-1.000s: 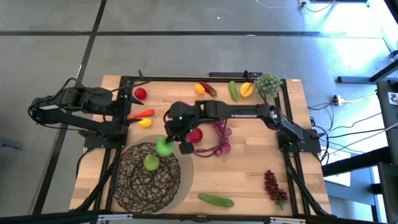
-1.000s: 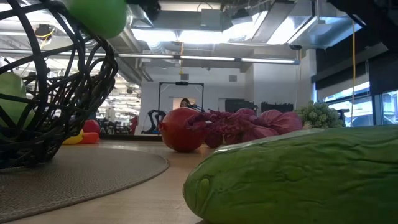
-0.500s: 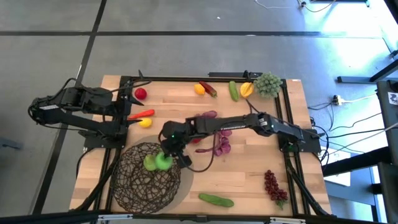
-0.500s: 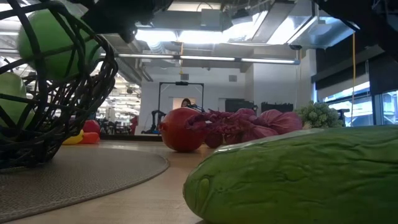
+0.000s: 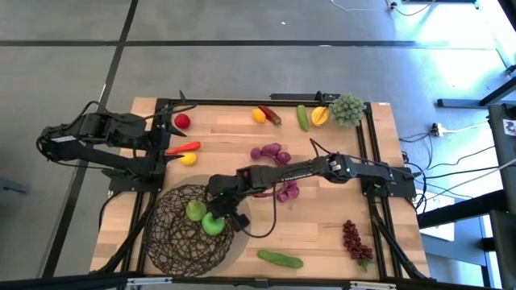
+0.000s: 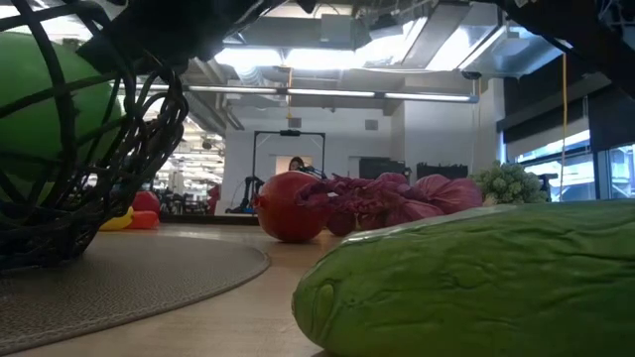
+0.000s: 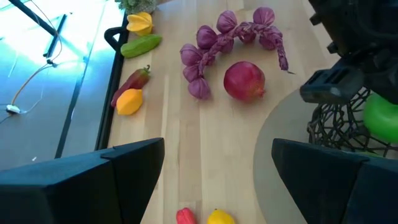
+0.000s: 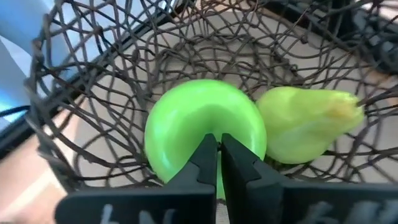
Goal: Build produce basket
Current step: Put the green apple into the black wire basket, then put the red tomato into the black wire basket
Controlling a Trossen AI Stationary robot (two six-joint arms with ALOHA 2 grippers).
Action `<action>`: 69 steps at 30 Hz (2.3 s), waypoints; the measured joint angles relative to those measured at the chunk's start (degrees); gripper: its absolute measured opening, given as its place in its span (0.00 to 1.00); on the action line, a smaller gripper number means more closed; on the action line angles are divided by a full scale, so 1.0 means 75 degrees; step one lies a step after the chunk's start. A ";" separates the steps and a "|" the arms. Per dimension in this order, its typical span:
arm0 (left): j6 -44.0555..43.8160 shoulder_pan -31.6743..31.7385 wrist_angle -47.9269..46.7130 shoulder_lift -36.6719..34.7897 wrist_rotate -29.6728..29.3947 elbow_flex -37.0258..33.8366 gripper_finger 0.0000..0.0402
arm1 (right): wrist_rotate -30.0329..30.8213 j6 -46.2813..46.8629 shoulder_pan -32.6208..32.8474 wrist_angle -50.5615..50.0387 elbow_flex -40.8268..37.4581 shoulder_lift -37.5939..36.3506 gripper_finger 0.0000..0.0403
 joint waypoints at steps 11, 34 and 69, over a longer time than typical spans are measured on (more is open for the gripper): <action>-0.0169 0.0003 0.0000 0.0000 0.0439 0.0000 0.72 | 0.0333 -0.0183 -0.0014 -0.0036 -0.0047 -0.0003 0.00; -0.0682 0.0003 -0.1040 0.0064 0.3115 -0.0003 0.72 | 0.0622 -0.0170 -0.0067 -0.0161 -0.0050 -0.0009 0.04; -0.1000 0.0003 -0.1061 0.0049 0.3087 -0.0003 0.72 | 0.2243 0.0172 -0.0116 -0.0314 0.0067 -0.0870 0.16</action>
